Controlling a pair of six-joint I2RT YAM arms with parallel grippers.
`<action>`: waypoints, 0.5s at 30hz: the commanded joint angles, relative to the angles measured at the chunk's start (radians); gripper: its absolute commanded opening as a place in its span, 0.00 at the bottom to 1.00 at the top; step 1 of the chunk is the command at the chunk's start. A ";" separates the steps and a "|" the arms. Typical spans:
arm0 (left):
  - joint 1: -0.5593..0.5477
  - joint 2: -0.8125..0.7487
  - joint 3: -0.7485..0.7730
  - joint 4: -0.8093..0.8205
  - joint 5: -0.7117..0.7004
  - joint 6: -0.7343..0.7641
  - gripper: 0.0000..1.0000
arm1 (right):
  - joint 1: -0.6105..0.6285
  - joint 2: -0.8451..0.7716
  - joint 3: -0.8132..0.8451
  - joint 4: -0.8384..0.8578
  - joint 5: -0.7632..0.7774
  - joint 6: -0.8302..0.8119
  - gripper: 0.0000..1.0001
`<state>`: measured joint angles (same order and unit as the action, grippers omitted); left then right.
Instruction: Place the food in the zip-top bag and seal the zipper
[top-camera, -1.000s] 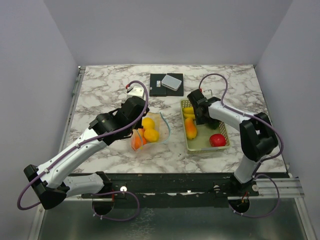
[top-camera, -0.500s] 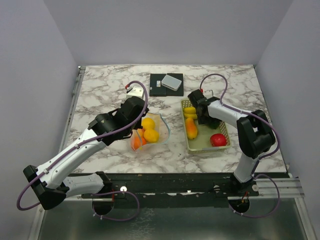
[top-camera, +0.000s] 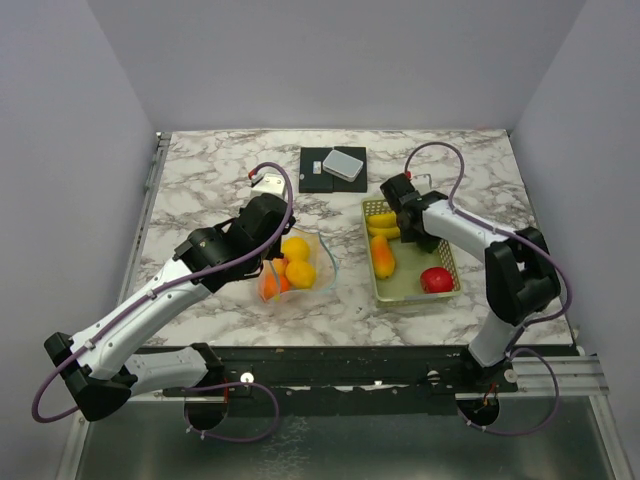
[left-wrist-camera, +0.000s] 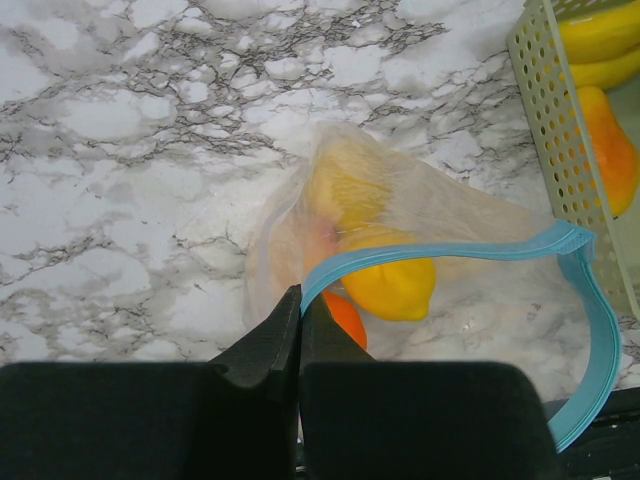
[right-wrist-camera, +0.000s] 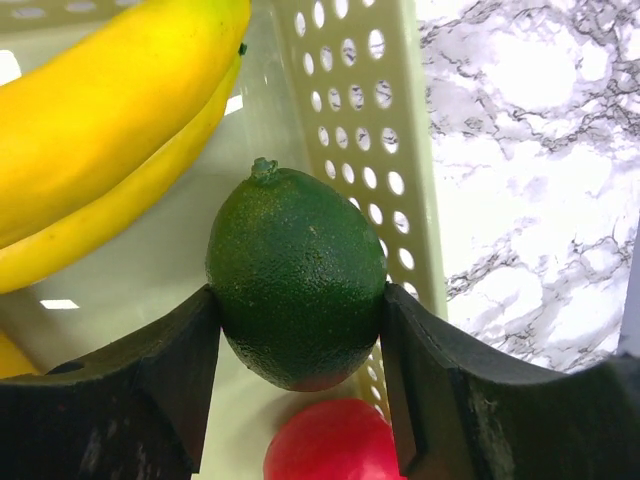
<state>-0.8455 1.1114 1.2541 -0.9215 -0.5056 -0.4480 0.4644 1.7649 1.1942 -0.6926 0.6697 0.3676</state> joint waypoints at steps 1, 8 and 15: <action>0.005 -0.017 0.013 0.003 -0.010 -0.005 0.00 | -0.005 -0.113 0.024 -0.025 -0.042 0.025 0.30; 0.004 -0.007 0.014 0.009 -0.010 -0.003 0.00 | -0.003 -0.272 0.036 -0.029 -0.219 0.003 0.27; 0.004 0.001 0.017 0.016 -0.005 -0.002 0.00 | -0.003 -0.475 0.031 0.056 -0.530 -0.038 0.27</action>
<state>-0.8452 1.1118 1.2541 -0.9211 -0.5053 -0.4477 0.4644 1.3933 1.2064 -0.6930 0.3710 0.3573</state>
